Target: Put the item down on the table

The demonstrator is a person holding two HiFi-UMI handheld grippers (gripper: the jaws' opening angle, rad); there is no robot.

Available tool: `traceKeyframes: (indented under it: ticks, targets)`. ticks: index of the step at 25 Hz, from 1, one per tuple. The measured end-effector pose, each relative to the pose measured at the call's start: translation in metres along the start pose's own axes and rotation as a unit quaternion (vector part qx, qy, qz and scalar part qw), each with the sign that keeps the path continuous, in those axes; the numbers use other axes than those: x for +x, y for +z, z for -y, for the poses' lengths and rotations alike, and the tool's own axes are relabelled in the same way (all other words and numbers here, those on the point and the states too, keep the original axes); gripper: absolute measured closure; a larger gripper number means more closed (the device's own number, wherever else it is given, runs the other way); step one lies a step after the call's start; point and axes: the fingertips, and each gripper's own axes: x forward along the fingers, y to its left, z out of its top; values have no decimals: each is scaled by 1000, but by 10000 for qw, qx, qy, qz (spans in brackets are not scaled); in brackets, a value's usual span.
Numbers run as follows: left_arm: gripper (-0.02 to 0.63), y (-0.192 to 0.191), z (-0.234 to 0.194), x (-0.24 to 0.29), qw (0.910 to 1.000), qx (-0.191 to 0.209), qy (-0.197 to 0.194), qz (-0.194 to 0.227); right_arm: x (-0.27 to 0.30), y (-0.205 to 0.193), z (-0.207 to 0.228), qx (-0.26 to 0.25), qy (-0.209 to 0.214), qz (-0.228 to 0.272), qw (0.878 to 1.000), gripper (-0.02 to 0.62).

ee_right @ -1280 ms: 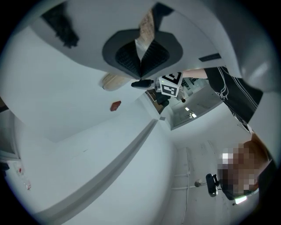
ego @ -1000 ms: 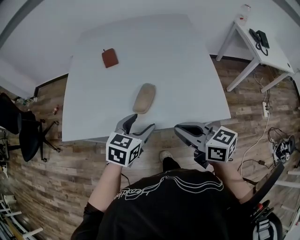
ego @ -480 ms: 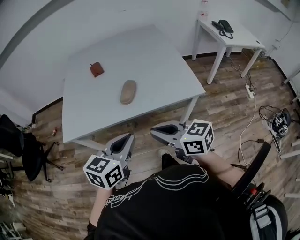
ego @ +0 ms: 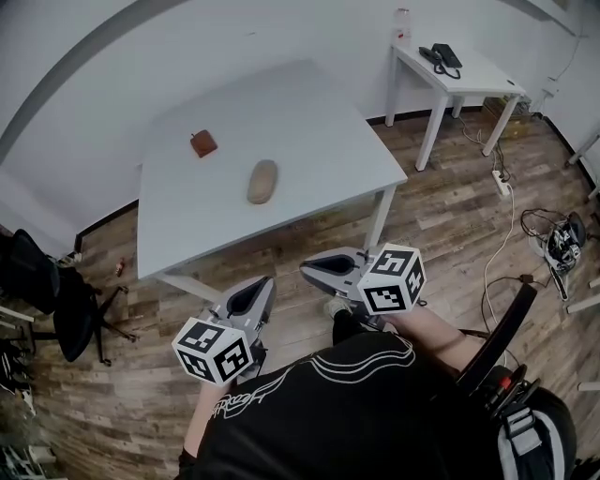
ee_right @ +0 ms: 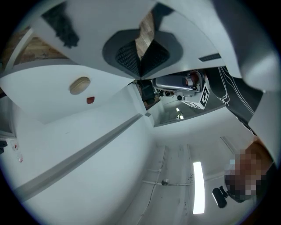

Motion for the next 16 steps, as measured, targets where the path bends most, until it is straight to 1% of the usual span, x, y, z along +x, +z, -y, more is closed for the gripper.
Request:
traceKeyframes:
  ticks: [5,9,16]
  targets:
    - [600,-5,9,-5,10000,66,-4,-33,-6,-5,-8,2,-52,23,10000,588]
    - [600,-8,11,-10,10000,52,-38,-31,-5,-7,-14,-13,-73,30,10000,588]
    - [600,-14,16,-18,10000,61,10,-31,-8,-12,-22,-37,-84,27,10000,588]
